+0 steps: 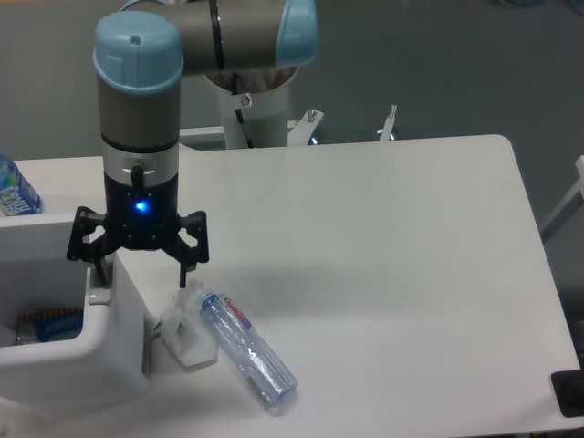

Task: Open the trash can
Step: 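Lift the gripper up and away from the opened trash can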

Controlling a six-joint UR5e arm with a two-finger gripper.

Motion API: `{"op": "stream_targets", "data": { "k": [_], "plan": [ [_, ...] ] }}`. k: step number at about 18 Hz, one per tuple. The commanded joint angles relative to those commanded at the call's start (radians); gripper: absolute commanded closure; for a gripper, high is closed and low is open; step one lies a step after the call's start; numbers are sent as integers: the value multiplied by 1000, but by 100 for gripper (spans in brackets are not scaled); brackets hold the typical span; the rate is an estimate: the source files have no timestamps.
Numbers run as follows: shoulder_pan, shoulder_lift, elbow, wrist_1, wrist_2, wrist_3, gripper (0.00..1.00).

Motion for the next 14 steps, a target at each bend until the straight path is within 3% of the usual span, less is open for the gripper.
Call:
{"op": "stream_targets", "data": {
  "k": [3, 8, 11, 14],
  "plan": [
    [11, 5, 43, -5, 101, 5, 0],
    [77, 21, 46, -11, 342, 84, 0],
    [106, 26, 11, -28, 438, 220, 0],
    [141, 51, -50, -89, 485, 365, 0]
  ]
}}
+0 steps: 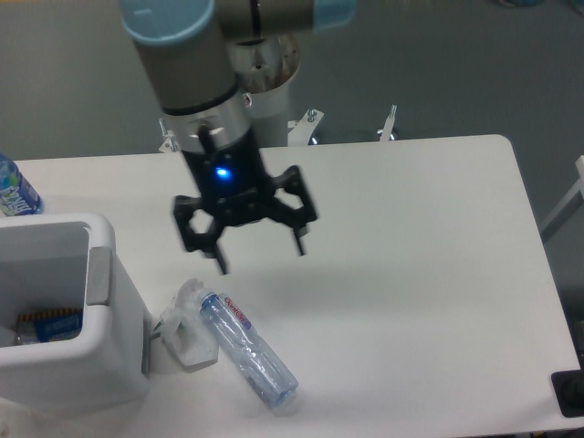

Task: Open the trash can
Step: 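Lift the gripper up and away from the opened trash can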

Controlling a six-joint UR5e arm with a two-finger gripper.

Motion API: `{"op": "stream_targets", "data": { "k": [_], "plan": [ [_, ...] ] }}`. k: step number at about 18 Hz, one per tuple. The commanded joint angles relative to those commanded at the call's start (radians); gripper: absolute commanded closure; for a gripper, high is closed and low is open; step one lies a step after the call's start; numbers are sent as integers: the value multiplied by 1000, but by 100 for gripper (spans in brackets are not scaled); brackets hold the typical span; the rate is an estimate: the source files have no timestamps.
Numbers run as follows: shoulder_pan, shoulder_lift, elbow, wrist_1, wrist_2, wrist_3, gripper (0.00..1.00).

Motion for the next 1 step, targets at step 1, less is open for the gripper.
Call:
{"op": "stream_targets", "data": {
  "k": [1],
  "plan": [
    [8, 6, -11, -2, 0, 45, 0]
  ]
}}
